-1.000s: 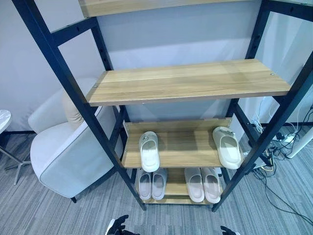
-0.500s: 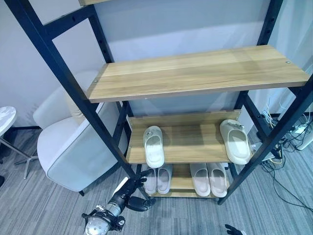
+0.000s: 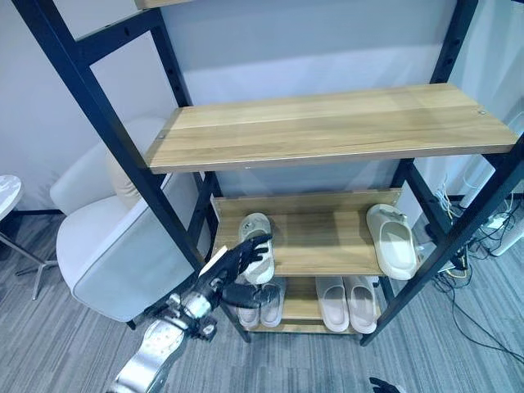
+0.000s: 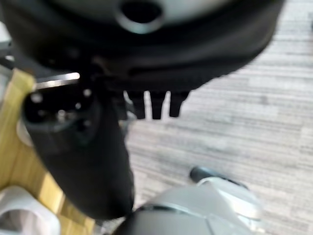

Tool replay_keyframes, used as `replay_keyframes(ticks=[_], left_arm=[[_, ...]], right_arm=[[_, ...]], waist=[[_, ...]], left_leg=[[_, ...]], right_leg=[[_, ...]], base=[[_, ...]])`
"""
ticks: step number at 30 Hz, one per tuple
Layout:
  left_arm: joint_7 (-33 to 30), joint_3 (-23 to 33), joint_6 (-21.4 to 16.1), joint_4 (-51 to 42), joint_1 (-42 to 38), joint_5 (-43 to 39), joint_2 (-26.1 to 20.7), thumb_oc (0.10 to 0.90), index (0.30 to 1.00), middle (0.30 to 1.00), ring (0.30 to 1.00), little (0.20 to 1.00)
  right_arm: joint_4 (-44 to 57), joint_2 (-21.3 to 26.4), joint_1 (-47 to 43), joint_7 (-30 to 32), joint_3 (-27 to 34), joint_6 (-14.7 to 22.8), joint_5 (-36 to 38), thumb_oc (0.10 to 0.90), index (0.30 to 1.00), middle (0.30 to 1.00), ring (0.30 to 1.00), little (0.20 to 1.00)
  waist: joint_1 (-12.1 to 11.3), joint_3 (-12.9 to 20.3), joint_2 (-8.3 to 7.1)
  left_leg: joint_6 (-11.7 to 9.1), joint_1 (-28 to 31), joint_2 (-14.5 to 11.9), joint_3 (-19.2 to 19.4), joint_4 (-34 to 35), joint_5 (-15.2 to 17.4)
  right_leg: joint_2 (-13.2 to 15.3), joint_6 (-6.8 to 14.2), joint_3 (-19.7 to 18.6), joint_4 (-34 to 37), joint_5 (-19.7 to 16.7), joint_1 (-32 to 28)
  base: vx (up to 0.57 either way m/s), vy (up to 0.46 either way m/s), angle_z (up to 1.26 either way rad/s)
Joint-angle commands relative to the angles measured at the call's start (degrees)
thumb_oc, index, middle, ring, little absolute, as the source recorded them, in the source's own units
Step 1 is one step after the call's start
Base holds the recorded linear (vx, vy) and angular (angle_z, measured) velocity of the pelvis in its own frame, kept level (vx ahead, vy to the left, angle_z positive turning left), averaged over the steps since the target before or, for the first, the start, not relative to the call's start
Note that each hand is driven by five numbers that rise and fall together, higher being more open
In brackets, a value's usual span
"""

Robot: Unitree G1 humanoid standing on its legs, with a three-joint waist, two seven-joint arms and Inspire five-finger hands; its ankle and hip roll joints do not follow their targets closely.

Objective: Arrange the slippers neatly on the shoe rack.

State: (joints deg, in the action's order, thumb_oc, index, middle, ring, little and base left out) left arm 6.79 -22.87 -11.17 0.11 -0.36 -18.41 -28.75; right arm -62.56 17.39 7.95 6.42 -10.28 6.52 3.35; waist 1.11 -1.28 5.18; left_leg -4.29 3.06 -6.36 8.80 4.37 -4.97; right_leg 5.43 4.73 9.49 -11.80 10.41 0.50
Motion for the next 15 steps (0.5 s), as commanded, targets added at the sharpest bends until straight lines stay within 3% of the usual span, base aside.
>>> replay_keyframes(ticks=[1,4,7,10,15], left_arm=[[-7.7,2.3,-7.3,-2.3,-8.3,5.8,1.4,0.800,0.900,0.900,0.900,0.900],[-10.7,2.3,-7.2,-0.9,-10.2,8.0,2.5,0.800,0.900,0.900,0.900,0.900],[-16.2,2.2,-6.9,1.7,-14.8,16.7,1.9,0.800,0.900,0.900,0.900,0.900],[-22.4,1.8,-5.3,5.4,-19.6,30.9,-1.0,0.800,0.900,0.900,0.900,0.900],[-29.5,2.6,-3.2,10.7,-21.7,41.3,-2.1,0.800,0.900,0.900,0.900,0.900]], right_arm=[[-0.9,-3.1,1.3,-0.8,-3.0,0.0,0.5,0.800,0.900,0.900,0.900,0.900],[-0.9,-3.7,1.9,-0.3,-2.8,-0.1,1.1,0.800,0.900,0.900,0.900,0.900],[-1.7,-4.5,2.4,0.5,-2.1,0.0,2.5,0.800,0.900,0.900,0.900,0.900],[-2.0,-5.0,3.5,1.8,-1.3,0.5,3.3,0.800,0.900,0.900,0.900,0.900],[-3.2,-5.4,4.6,3.4,-0.5,1.3,4.2,0.800,0.900,0.900,0.900,0.900]], waist=[[1.7,0.8,-4.20],[2.0,0.7,-4.21],[2.7,0.6,-4.13],[3.7,0.4,-3.67],[4.7,0.7,-2.75]], left_leg=[[0.1,2.0,3.4,-2.0,0.6,6.9],[0.1,2.0,3.3,-1.9,0.6,6.9],[0.1,1.6,3.4,-1.5,0.6,6.8],[0.0,1.0,3.4,-0.7,0.6,6.7],[0.0,-0.7,3.6,0.0,0.6,6.6]], right_leg=[[1.5,5.0,0.4,16.8,-9.6,-5.0],[1.4,5.0,0.2,16.8,-9.7,-4.8],[1.3,5.2,-0.2,16.8,-9.9,-4.1],[1.3,5.4,-0.8,16.8,-10.3,-3.0],[1.6,5.6,-1.6,16.8,-10.8,-0.9]], base=[[0.01,-0.042,0.01],[0.00,-0.035,-0.03],[0.00,-0.040,-0.02],[0.01,-0.040,-0.06],[0.00,-0.014,-0.16]])
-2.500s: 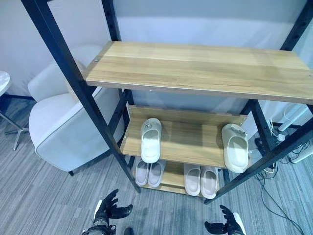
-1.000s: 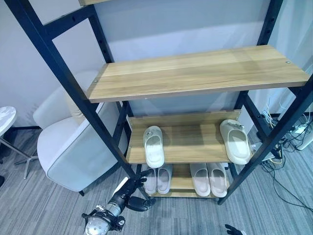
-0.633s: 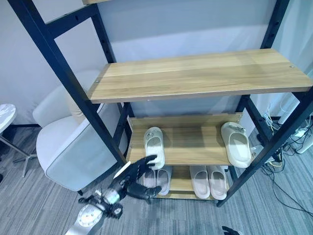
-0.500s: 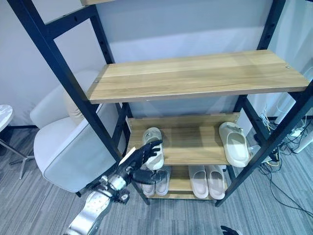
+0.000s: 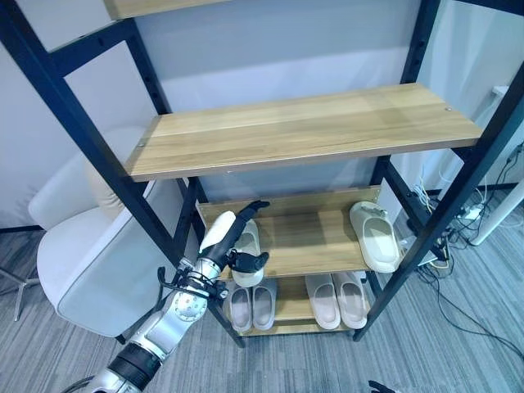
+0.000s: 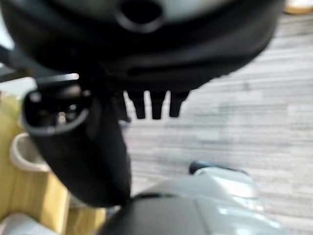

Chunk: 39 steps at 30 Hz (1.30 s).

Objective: Arrange the slippers neatly on the shoe rack.

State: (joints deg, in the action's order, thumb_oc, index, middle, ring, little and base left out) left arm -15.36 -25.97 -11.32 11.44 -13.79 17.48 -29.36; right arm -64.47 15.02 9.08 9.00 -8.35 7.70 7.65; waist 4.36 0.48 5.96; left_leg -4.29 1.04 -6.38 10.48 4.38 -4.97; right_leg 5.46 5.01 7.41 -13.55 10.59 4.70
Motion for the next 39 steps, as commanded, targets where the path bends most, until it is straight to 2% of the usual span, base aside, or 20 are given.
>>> replay_keyframes(ticks=[1,4,15,28,39], left_arm=[[-8.0,5.8,-2.6,0.2,-8.8,6.6,-1.8,0.800,0.900,0.900,0.900,0.900],[-9.8,5.6,-1.4,3.2,-10.2,9.7,-1.9,0.800,0.900,0.900,0.900,0.900],[-12.4,3.4,1.8,11.1,-14.3,15.0,-1.4,0.800,0.900,0.900,0.900,0.900],[-14.8,3.5,6.3,17.0,-16.6,21.2,-4.1,0.800,0.900,0.900,0.900,0.900],[-15.7,9.4,7.7,15.3,-11.7,22.9,-5.2,0.800,0.900,0.900,0.900,0.900]], right_arm=[[-1.9,-3.1,3.6,1.0,-2.2,0.2,0.3,0.800,0.900,0.900,0.900,0.900],[-2.6,-2.8,3.7,0.9,-2.5,0.5,0.7,0.800,0.900,0.900,0.900,0.900],[-2.1,-2.1,2.4,1.3,-2.9,1.3,1.0,0.800,0.900,0.900,0.900,0.900],[-2.3,-3.1,1.8,1.5,-3.4,1.8,2.3,0.800,0.900,0.900,0.900,0.900],[-2.2,-3.1,2.1,0.8,-3.2,1.8,1.8,0.800,0.900,0.900,0.900,0.900]], waist=[[1.6,-1.0,-3.28],[2.2,-0.5,-2.63],[3.8,-0.2,-1.96],[3.8,0.5,-3.19],[3.3,0.1,-4.16]], left_leg=[[-0.1,1.0,3.7,-1.6,0.6,6.5],[-0.1,0.3,3.8,-1.2,0.6,6.5],[0.0,-2.7,3.8,-0.5,0.6,6.1],[-0.1,-5.0,3.4,-0.3,0.6,5.6],[-0.2,-3.1,3.2,-0.3,0.6,6.5]], right_leg=[[1.6,5.3,0.4,18.6,-11.1,-4.8],[1.8,5.2,0.0,18.6,-11.3,-3.7],[1.6,5.1,-1.4,18.6,-12.2,0.1],[1.4,4.7,-1.4,18.6,-12.9,2.8],[1.1,4.4,-1.4,18.6,-12.1,0.9]], base=[[-0.01,-0.003,-0.06],[0.02,-0.011,-0.08],[0.00,-0.015,-0.10],[0.02,-0.017,-0.05],[0.04,-0.002,-0.02]])
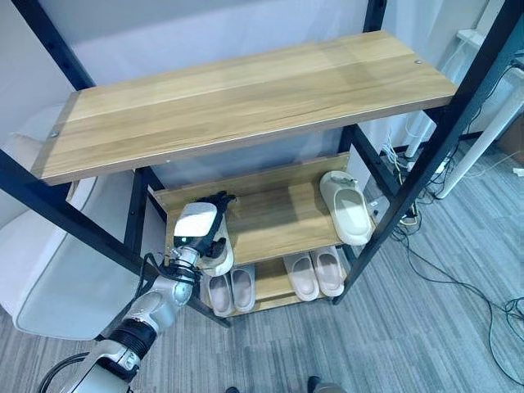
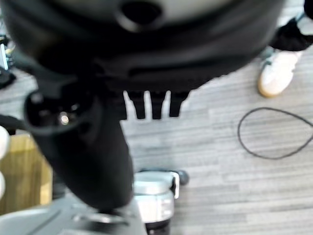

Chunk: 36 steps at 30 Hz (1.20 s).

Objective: Arrange the slippers neatly on the shoe rack.

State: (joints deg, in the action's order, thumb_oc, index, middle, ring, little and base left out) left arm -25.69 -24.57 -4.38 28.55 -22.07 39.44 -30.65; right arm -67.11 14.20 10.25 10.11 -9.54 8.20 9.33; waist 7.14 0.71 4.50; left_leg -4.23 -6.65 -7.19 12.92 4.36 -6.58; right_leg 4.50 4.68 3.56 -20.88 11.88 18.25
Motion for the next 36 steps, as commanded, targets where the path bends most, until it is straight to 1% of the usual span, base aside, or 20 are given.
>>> replay_keyframes(ticks=[1,5,9,15,17,22,24,25,26,27,28,32,36], left_arm=[[-5.5,7.9,0.7,-1.7,-3.4,1.0,-3.9,0.800,0.900,0.900,0.900,0.900],[-6.1,9.0,1.6,0.6,-4.0,-1.0,-3.8,0.800,0.900,0.900,0.900,0.900],[-6.3,9.9,1.9,0.8,-3.8,-1.8,-4.3,0.800,0.900,0.900,0.900,0.900],[-5.7,8.6,2.5,4.3,-6.2,-3.0,-3.8,0.800,0.900,0.900,0.900,0.900],[-5.9,7.7,2.7,6.2,-8.3,-3.8,-4.2,0.800,0.900,0.900,0.900,0.900],[-5.7,7.3,3.2,6.9,-10.6,-4.7,-5.0,0.800,0.900,0.900,0.900,0.900],[-5.7,7.4,3.5,6.9,-10.9,-4.5,-5.1,0.800,0.900,0.900,0.900,0.900],[-6.1,8.0,3.6,6.6,-10.9,-4.5,-5.1,0.800,0.900,0.900,0.900,0.900],[-6.1,8.1,4.2,7.3,-10.6,-4.3,-4.8,0.800,0.900,0.900,0.900,0.900],[-6.0,8.1,4.6,7.7,-10.8,-4.1,-4.8,0.417,0.326,0.326,0.326,0.326],[-5.7,7.9,5.1,8.7,-11.1,-4.3,-4.5,0.400,0.300,0.300,0.300,0.300],[-4.9,7.3,5.3,11.3,-11.3,-5.0,-4.4,0.400,0.300,0.300,0.300,0.300],[-4.2,6.7,4.9,10.9,-10.5,-4.6,-3.6,0.400,0.300,0.300,0.300,0.300]], right_arm=[[0.5,-2.3,0.9,-0.3,-2.0,1.3,0.1,0.800,0.900,0.900,0.900,0.900],[1.6,-1.5,0.6,-0.4,-2.1,1.2,-0.1,0.800,0.900,0.900,0.900,0.900],[2.3,-1.3,1.2,-0.8,-2.2,1.1,-0.4,0.800,0.900,0.900,0.900,0.900],[2.5,-0.5,1.2,-1.1,-2.3,0.9,-1.0,0.800,0.900,0.900,0.900,0.900],[2.6,-0.2,0.9,-1.1,-2.4,1.0,-1.0,0.800,0.900,0.900,0.900,0.900],[1.8,0.0,1.1,-1.7,-2.5,0.5,-1.1,0.800,0.900,0.900,0.900,0.900],[1.7,0.1,1.1,-1.9,-2.4,0.5,-1.3,0.800,0.900,0.900,0.900,0.900],[1.7,1.3,-0.3,-1.1,-2.5,0.8,-1.7,0.800,0.900,0.900,0.900,0.900],[1.5,1.3,-0.5,-1.2,-2.5,0.5,-1.6,0.800,0.900,0.900,0.900,0.900],[1.3,1.4,-0.1,-1.4,-2.3,0.5,-1.4,0.800,0.900,0.900,0.900,0.900],[1.3,1.4,0.1,-1.3,-2.1,0.5,-1.5,0.800,0.900,0.900,0.900,0.900],[1.3,1.3,0.2,-0.8,-1.7,0.4,-2.0,0.800,0.900,0.900,0.900,0.900],[1.5,1.4,-0.4,-0.6,-1.7,0.2,-2.4,0.800,0.900,0.900,0.900,0.900]], waist=[[0.6,-0.2,-2.69],[0.9,-0.6,-2.80],[1.0,-0.4,-2.96],[1.7,-0.5,-3.13],[1.9,-0.2,-3.39],[2.3,0.0,-3.90],[2.4,-0.1,-4.16],[2.1,-0.2,-4.38],[2.0,-0.3,-4.44],[2.2,-0.2,-4.54],[2.2,0.0,-4.64],[2.5,0.1,-4.76],[2.6,-0.1,-4.85]], left_leg=[[-0.2,4.6,4.0,-2.7,0.6,8.1],[-0.2,4.4,4.1,-2.8,0.6,8.1],[-0.2,4.0,4.0,-2.7,0.6,8.1],[-0.3,3.5,3.9,-2.4,0.6,8.0],[-0.3,2.8,3.7,-1.9,0.6,7.8],[-0.3,2.3,3.5,-1.3,0.6,7.8],[-0.3,2.6,3.4,-1.2,0.6,7.9],[-0.3,2.6,3.4,-1.3,0.6,7.8],[-0.3,2.8,3.3,-1.2,0.6,7.9],[-0.3,3.0,3.3,-1.1,0.6,8.0],[-0.3,3.2,3.2,-0.9,0.6,8.1],[-0.3,4.3,3.1,-0.6,0.6,8.5],[-0.3,4.9,3.0,-0.4,0.6,8.8]], right_leg=[[2.1,4.7,2.5,25.9,-13.4,-12.7],[2.0,4.8,2.5,25.9,-13.7,-12.4],[2.0,4.8,2.4,25.9,-13.7,-12.0],[1.8,4.9,2.2,25.9,-14.2,-11.3],[1.7,5.0,1.9,25.9,-14.5,-10.2],[1.5,5.1,1.5,25.9,-14.7,-9.5],[1.5,5.1,1.5,25.9,-14.7,-9.5],[1.4,5.0,1.5,25.9,-14.6,-9.7],[1.4,5.0,1.5,25.9,-14.5,-9.8],[1.3,5.0,1.4,25.9,-14.5,-9.9],[1.3,5.0,1.3,25.9,-14.4,-10.0],[1.1,5.0,1.2,25.9,-14.2,-10.8],[1.1,5.0,1.1,25.9,-14.1,-11.3]], base=[[0.04,-0.004,0.00],[0.00,0.000,0.00],[0.01,-0.002,0.00],[0.01,0.005,-0.03],[0.02,0.002,-0.05],[0.02,0.009,-0.07],[0.03,0.014,-0.12],[0.02,0.000,-0.06],[0.03,-0.008,-0.05],[0.05,-0.007,-0.05],[0.05,-0.007,-0.05],[0.04,0.001,-0.04],[0.03,-0.001,-0.04]])
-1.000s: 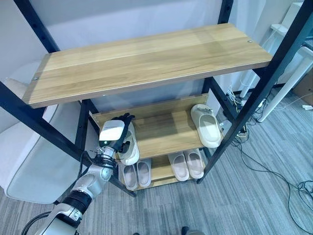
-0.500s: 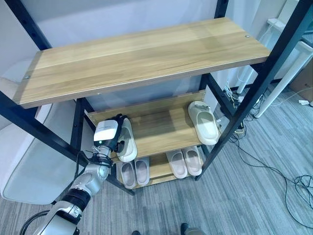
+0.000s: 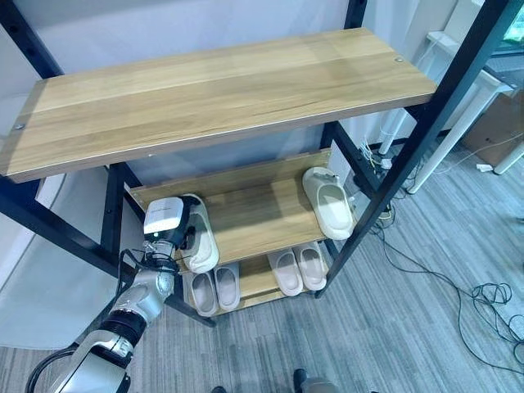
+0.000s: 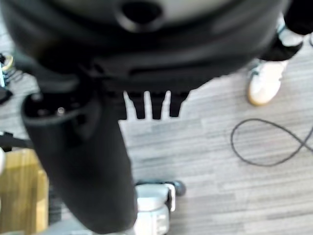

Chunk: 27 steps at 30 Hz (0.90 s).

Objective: Arrange the slippers neatly on the shoe rack.

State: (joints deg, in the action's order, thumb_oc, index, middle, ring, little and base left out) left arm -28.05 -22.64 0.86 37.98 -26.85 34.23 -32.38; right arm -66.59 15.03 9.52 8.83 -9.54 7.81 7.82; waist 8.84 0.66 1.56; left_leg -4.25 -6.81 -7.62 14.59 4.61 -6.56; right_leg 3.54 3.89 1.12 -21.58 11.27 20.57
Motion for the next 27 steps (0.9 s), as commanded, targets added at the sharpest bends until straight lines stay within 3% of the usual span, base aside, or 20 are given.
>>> replay_keyframes(ticks=[1,14,22,27], left_arm=[[-2.0,4.6,-0.9,1.2,-5.4,0.3,-1.4,0.400,0.300,0.300,0.300,0.300],[-1.9,1.8,-4.8,-3.1,-4.0,-2.3,2.9,0.400,0.300,0.300,0.300,0.300],[-2.3,-0.1,-5.3,-3.0,-7.7,-4.2,4.4,0.400,0.300,0.300,0.300,0.300],[-3.4,-1.0,-4.2,-1.4,-10.6,-3.2,3.8,0.400,0.300,0.300,0.300,0.300]], right_arm=[[0.8,0.5,0.2,0.8,-2.0,0.7,-1.2,0.800,0.900,0.900,0.900,0.900],[-2.2,-0.3,0.1,0.4,-2.2,-0.1,-0.1,0.800,0.900,0.900,0.900,0.900],[-2.4,0.2,-1.1,1.1,-2.3,-0.4,0.4,0.800,0.900,0.900,0.900,0.900],[-3.3,0.3,-1.4,1.8,-2.5,-0.5,0.5,0.800,0.900,0.900,0.900,0.900]], waist=[[0.9,-0.1,-1.96],[1.1,-0.5,-2.43],[2.2,-0.8,-1.65],[3.6,-0.9,-1.02]], left_leg=[[-0.3,5.2,3.4,-2.1,0.4,8.9],[-0.4,8.1,2.6,-1.5,0.4,9.7],[-0.7,9.3,1.9,-0.3,0.4,9.5],[-1.1,8.9,1.0,2.4,0.4,9.0]], right_leg=[[2.0,5.8,3.5,26.6,-13.4,-13.7],[1.0,5.3,2.8,26.6,-12.2,-16.2],[0.3,5.1,2.0,26.6,-11.9,-16.7],[-0.6,5.2,-0.2,26.6,-12.7,-14.6]], base=[[0.02,-0.001,-0.08],[0.02,-0.028,-0.04],[0.01,-0.050,-0.07],[-0.01,-0.068,-0.28]])
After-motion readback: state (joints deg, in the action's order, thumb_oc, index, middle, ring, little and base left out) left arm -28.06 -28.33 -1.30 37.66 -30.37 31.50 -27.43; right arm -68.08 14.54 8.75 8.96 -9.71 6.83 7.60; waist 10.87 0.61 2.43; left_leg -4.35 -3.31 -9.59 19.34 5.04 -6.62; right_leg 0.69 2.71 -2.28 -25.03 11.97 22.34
